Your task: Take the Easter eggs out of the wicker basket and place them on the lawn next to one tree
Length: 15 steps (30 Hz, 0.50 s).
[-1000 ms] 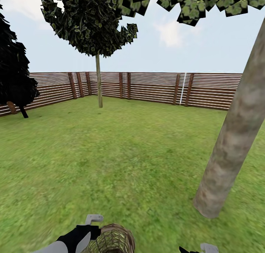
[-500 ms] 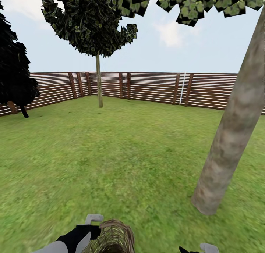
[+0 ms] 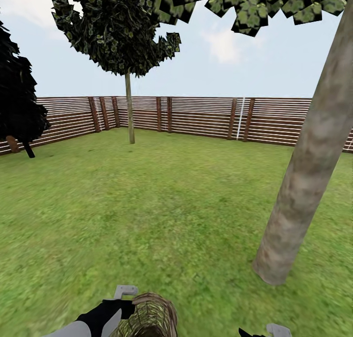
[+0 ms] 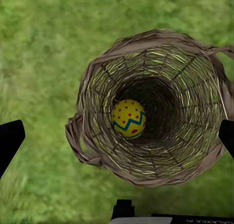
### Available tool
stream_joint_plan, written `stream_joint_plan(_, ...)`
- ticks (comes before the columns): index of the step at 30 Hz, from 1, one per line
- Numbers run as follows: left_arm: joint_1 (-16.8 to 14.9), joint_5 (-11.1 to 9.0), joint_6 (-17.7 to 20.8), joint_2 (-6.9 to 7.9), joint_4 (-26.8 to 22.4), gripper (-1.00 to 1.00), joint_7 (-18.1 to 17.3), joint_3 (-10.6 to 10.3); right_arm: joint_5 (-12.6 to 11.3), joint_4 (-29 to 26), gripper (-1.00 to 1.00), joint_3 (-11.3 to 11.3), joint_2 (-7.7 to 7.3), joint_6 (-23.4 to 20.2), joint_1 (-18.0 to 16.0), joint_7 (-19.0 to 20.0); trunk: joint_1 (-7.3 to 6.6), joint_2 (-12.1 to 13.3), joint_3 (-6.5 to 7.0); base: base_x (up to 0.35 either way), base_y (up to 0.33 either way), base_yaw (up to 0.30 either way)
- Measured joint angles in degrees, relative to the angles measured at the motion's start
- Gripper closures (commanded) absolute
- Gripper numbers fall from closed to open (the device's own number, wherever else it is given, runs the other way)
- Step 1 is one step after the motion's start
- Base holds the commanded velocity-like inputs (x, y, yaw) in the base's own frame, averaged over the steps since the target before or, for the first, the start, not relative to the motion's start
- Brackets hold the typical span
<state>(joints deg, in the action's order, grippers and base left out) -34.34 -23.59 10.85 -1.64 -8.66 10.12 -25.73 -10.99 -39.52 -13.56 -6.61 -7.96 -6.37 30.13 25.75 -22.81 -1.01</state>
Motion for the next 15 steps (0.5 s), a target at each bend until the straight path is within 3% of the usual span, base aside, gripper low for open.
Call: stream_joint_plan(15, 1.1, 0.4, -2.6, -0.14, -0.2, -1.00, 0.1, -0.3, 0.0, 0.0, -1.00, -0.1, 0.00, 0.0, 0.0, 0.2, 2.85, -5.2, -2.31, 0.000, 0.000, -0.001)
